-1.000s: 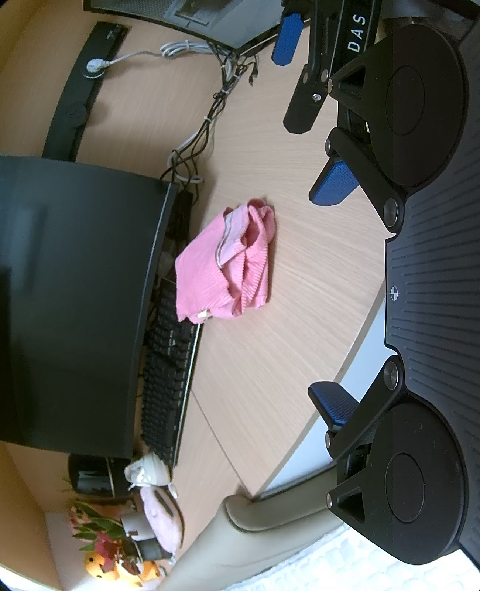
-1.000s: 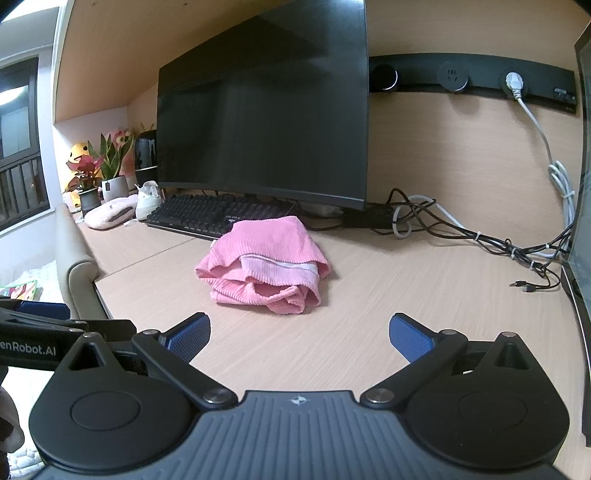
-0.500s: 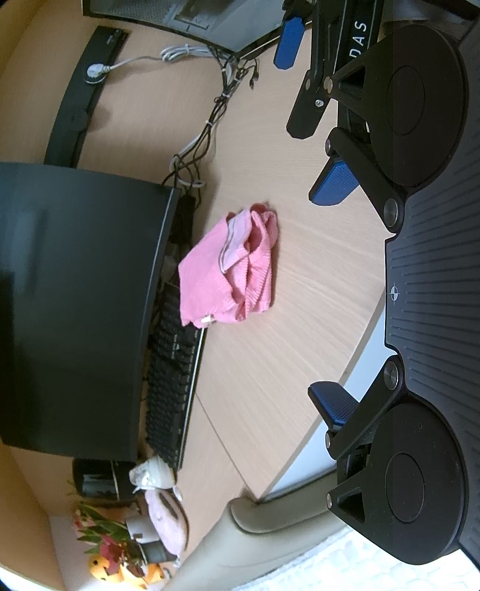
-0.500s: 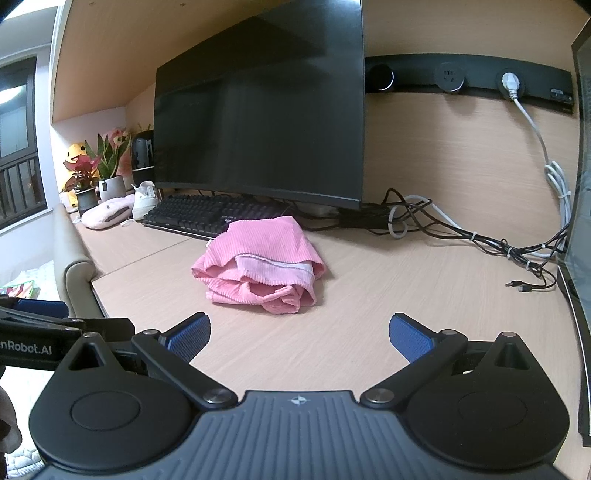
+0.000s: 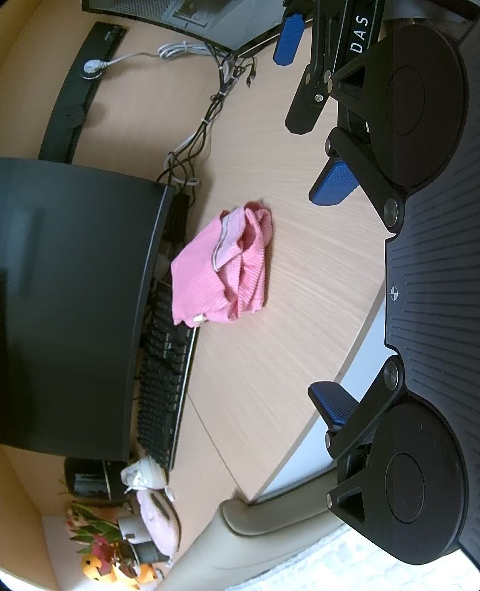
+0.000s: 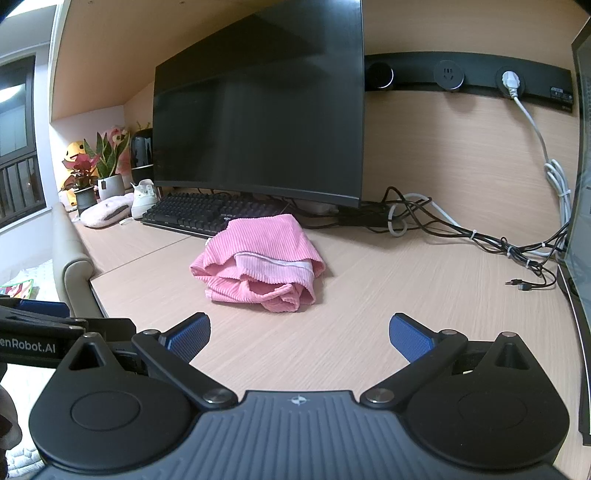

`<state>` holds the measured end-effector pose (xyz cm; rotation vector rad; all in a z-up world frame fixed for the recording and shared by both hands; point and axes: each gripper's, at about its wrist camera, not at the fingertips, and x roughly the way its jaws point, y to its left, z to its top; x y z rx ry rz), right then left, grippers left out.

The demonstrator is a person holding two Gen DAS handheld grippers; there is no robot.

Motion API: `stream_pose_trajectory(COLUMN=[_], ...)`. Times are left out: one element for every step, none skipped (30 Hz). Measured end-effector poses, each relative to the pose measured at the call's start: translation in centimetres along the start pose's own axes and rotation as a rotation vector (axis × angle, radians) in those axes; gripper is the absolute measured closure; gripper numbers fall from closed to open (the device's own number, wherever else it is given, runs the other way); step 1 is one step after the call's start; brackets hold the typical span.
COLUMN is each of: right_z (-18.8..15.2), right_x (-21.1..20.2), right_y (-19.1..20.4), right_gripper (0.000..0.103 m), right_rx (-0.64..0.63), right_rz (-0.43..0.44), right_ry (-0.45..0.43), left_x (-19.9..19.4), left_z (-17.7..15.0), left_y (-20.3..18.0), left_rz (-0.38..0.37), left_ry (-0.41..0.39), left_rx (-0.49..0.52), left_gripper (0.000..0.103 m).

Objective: Fold clothes

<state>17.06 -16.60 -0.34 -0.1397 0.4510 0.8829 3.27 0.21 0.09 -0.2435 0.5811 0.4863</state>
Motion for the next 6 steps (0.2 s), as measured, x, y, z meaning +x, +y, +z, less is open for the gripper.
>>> stream_pose_trajectory(right_z=[0.03,0.09,0.16,0.23,0.31,0.41], right_x=[0.03,0.06,0.1,0.15,0.23,0.31], right_y=[0.01,-0.02,-0.04,-0.07,-0.12,-0.16], right_gripper=[0.0,0.0,0.0,0.0,0.0,0.0], right_rx=[0.001,0.004,0.008,0.011,0.016,0.019], right_rz=[-0.001,-0.002,-0.003,-0.002,0.002,0.006], right_ry=[0.0,0.0,-0.001,0.0,0.003,0.006], left_x=[0.0,-0.01,-0.02,-0.01,0.0,0.03], left_z=[0.03,0.08,0.15,0.24,0.33,0.44], left_y=[0.0,-0.02,-0.04,-0.06,-0.09,-0.09], left_rz=[0.0,0.002,0.002,0.001,0.0,-0.004], left_ry=[-0.001,-0.004,-0.007,-0.011,-0.015,-0.019], left_rx=[0.001,0.002,0.004,0.007,0.01,0.01], left_gripper=[0.0,0.0,0.0,0.0,0.0,0.0])
